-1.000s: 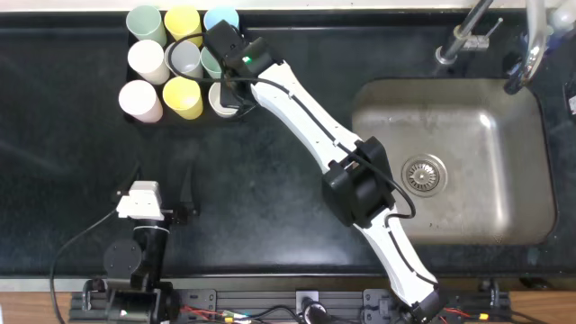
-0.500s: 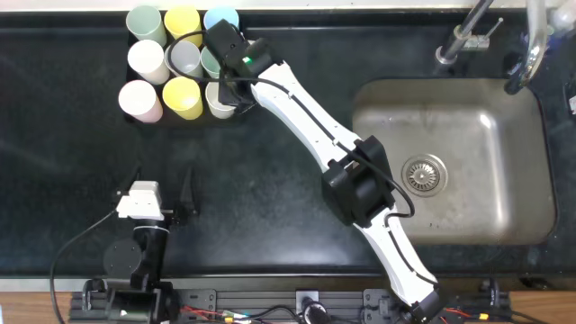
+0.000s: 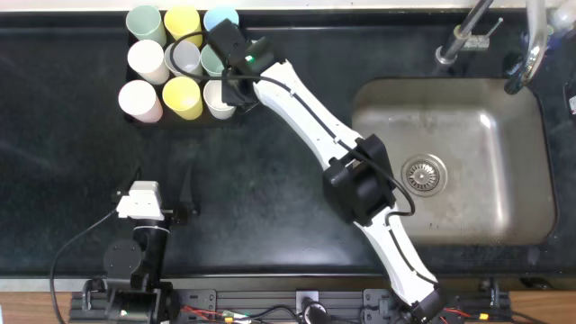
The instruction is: Store Cups
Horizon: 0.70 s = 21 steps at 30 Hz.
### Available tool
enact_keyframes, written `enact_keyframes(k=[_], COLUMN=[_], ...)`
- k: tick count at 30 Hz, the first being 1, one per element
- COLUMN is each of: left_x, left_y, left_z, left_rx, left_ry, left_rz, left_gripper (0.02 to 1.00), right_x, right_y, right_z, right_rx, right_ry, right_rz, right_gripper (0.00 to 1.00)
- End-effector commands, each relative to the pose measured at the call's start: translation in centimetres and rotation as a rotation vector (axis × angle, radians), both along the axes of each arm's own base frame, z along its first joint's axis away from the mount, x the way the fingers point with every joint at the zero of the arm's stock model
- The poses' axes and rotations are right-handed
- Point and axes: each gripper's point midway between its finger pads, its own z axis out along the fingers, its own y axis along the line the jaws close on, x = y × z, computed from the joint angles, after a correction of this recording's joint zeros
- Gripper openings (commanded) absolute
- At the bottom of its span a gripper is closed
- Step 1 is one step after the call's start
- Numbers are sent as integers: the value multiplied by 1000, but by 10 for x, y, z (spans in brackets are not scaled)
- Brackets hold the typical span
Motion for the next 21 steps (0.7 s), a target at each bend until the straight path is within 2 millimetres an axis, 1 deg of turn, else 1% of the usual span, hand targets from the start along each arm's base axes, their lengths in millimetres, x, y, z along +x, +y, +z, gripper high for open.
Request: enact_keyframes(k=[1,4,7,9,11,13,16,18,19,21], left_x=[-1,-1,-1,-1,-1,-1,-1,-1,-1,-1], left_y=[-3,-3,-3,-3,-3,-3,-3,-3,-3,-3], left_z=[0,0,0,0,0,0,0,0,0,0], left_rx=[16,15,15,15,16,15,16,15,15,15], left_ry=[-6,-6,-6,-6,-6,-6,-6,-6,-6,-6], left_rz=[-14,-13,-13,-13,-14,-13,-14,-13,-13,-13], left_gripper=[998,1000,1000,1000,1000,1000,1000,1000,1000,1000], right_x=[6,6,3,0,-3,-5,-9,-13,-15,-20], right_y=[0,0,-3,-7,-16,-31,-54,-75,-86,-111], right_z=[69,102,136,160,185,212,246,270,282,303], right_rx=[55,84,106,103,80,44,20,15,17,20], right_ry=[-145,-213,-280,-340,-407,-479,-556,-598,-615,-645], right_rz=[105,135,170,206,242,267,286,276,260,219], right_gripper=[500,584,634,676,724,770,798,801,833,941])
